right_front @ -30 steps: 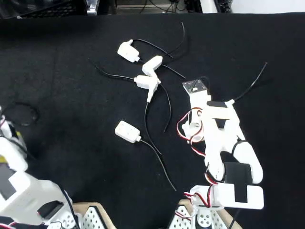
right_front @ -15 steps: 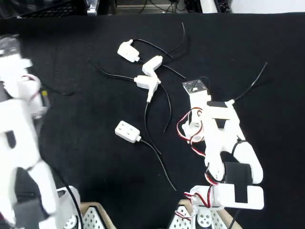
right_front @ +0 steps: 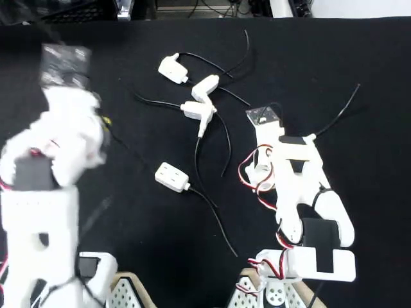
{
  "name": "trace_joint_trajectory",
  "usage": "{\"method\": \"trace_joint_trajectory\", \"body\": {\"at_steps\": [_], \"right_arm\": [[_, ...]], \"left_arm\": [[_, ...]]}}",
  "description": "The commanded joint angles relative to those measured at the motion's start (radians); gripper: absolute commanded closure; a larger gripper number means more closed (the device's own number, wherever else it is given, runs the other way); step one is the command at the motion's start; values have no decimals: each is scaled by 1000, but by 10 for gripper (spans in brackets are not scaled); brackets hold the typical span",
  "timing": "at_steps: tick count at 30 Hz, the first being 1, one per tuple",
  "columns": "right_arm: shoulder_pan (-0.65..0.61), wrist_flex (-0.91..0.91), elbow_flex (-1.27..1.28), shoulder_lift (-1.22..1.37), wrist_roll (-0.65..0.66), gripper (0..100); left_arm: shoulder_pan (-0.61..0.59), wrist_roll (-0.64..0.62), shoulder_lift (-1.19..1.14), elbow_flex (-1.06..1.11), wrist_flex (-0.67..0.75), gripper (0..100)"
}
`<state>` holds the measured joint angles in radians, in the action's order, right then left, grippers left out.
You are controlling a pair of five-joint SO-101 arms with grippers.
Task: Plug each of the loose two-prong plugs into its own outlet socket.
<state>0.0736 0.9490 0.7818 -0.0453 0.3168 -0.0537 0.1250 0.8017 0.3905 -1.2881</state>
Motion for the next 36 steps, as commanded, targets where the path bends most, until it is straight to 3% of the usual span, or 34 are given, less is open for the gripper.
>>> {"method": "trace_joint_trajectory", "body": {"at_steps": [1,4,12,16,22,26,33,36], "right_arm": [[-8,-14,-1,-38,-9,554],[21,-14,-4,-38,-9,554],[37,-28,-2,-38,-9,554],[31,-28,-4,-38,-12,566],[29,-77,-10,-38,-78,805],[-21,-115,-33,-30,-87,956],[-60,-161,-27,-30,-86,986],[-74,-230,-1,-41,-89,986]], "left_arm": [[308,11,308,179,130,971],[427,11,514,326,235,971],[430,107,936,673,400,972],[417,83,1023,742,620,972],[168,-84,991,806,1033,972],[104,-92,990,849,1301,971],[120,-68,993,949,1292,970],[225,-150,1002,1024,1266,970]]}}
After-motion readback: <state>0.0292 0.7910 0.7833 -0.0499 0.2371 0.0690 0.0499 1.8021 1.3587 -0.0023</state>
